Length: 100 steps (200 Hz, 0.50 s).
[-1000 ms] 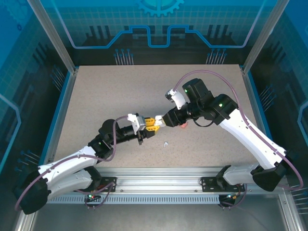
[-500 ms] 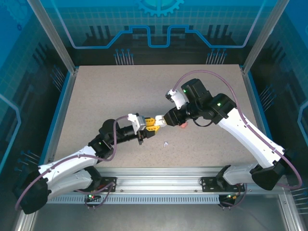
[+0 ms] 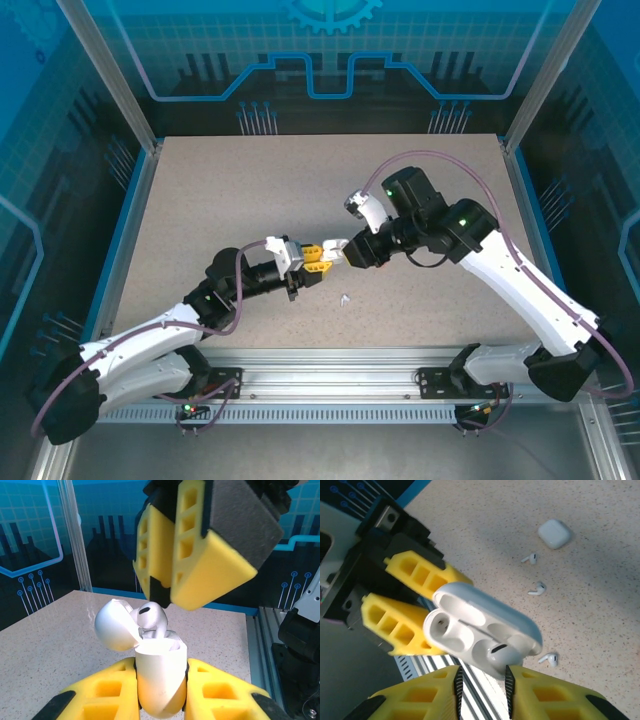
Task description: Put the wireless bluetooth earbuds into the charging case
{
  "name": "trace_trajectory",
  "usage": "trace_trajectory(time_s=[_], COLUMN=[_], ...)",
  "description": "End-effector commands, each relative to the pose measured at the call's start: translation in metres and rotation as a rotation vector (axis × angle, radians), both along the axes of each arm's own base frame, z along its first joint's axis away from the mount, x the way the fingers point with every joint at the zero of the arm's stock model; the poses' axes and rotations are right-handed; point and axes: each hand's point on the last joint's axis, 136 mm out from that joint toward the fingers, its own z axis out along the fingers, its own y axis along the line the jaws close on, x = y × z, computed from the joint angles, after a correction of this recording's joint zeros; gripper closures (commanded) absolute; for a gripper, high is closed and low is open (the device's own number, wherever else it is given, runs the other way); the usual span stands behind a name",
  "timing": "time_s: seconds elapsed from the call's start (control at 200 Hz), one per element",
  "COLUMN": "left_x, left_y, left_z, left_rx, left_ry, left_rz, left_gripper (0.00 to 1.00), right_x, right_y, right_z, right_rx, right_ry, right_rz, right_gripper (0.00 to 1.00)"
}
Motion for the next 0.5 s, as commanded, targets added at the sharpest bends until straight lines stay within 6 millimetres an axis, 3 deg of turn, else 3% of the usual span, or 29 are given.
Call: trace_trajectory(time_s=[0.0, 0.225, 0.495], left_x=[0.000, -0.001, 0.006], left_y=[-0.003, -0.003, 0.001], left_z=[0.022, 0.023, 0.026], left_rx=[-0.046, -0.050, -0.075], left_ry=[-0.047, -0.046, -0.075], left_rz=[-0.004, -0.013, 0.039], left_gripper=[1.00, 1.00, 1.00], right_x=[-0.016, -0.003, 0.006], right_y=[0.000, -0.010, -0.023], right_z=[0.001, -0.001, 0.029], right_rx=[0.022, -0.001, 0.103], right_ry=[-0.007, -0.026, -0.052], right_rz=[0.074, 0.007, -0.116], right_gripper=[0.69, 0.66, 0.44])
